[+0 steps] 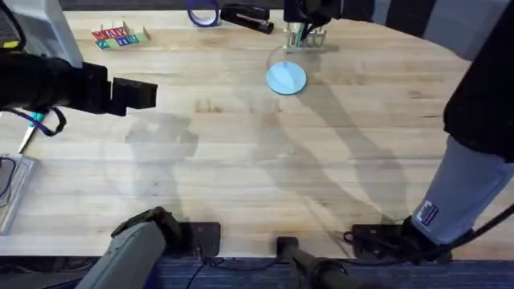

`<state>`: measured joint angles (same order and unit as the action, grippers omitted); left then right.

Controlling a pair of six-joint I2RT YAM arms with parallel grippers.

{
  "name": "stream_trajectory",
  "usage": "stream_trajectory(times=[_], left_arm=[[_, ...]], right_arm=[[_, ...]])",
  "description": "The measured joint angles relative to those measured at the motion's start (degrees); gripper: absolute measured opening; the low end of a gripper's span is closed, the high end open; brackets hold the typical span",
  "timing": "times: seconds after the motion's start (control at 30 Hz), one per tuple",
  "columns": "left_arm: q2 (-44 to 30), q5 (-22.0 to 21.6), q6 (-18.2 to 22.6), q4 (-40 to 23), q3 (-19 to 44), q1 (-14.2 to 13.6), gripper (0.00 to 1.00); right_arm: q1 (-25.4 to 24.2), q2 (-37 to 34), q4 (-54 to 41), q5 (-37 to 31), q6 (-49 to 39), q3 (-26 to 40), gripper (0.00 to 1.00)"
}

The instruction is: Pick up the plates from the table one by one and place each into a slot on the dish rack.

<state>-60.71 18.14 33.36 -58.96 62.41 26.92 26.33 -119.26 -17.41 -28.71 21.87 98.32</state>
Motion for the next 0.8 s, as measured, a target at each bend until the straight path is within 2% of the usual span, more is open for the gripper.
stream_trajectory(times=[0.4, 0.8], left_arm=[[0.0, 0.0, 0.0, 0.0, 0.0, 0.0, 0.995], [0.0, 0.0, 0.0, 0.0, 0.0, 0.0, 0.994]], right_arm=[[0.0, -0.1, -0.9, 0.0, 0.4, 0.0, 0.032], [0.0, -4.3, -1.4, 0.0, 1.1, 0.3, 0.032]])
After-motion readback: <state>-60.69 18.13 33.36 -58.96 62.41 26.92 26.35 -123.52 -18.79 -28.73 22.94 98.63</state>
